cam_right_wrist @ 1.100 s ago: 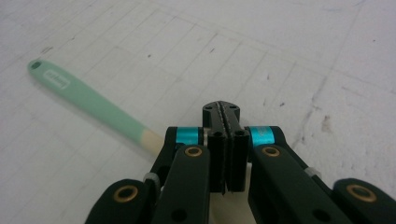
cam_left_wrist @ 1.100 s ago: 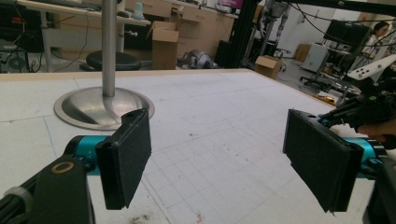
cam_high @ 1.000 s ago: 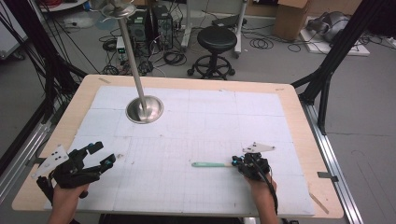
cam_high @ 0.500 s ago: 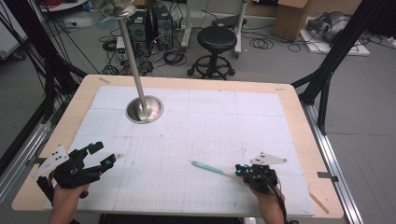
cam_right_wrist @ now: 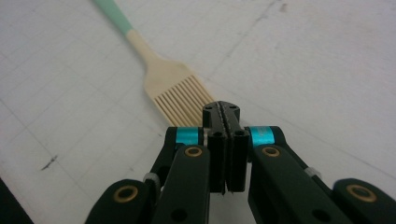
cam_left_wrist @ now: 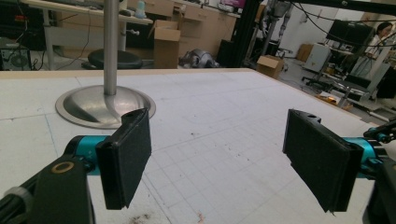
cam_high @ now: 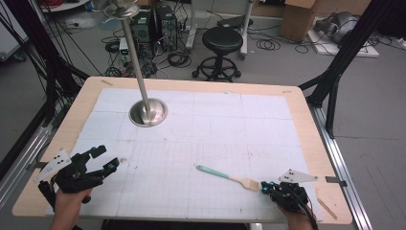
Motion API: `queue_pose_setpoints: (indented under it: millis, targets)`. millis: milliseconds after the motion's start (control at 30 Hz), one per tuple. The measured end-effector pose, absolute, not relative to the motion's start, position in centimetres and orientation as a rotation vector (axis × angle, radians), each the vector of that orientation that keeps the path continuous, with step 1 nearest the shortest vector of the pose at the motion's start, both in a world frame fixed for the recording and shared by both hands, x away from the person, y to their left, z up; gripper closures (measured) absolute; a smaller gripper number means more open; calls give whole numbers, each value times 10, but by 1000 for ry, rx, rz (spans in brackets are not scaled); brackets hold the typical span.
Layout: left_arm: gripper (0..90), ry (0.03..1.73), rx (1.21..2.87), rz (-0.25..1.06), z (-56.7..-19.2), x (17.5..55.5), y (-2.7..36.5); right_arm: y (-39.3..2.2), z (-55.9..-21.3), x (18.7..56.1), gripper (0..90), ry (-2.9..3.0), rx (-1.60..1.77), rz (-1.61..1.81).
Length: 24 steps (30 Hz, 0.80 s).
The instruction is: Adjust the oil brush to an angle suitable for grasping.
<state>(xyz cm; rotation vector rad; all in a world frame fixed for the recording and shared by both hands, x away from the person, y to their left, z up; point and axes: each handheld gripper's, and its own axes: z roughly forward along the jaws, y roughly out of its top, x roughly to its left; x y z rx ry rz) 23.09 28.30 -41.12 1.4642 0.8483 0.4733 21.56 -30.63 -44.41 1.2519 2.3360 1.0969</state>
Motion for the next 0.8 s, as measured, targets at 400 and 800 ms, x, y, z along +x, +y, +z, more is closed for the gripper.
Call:
queue_pose_setpoints:
  millis: [400,800]
  targets:
    - [239,850,1462,474,-411,231,283,-262,-442,227,899,2447,1110,1111]
    - [240,850,1463,475,-411,231,284,-212,-442,238,899,2549,992,1139]
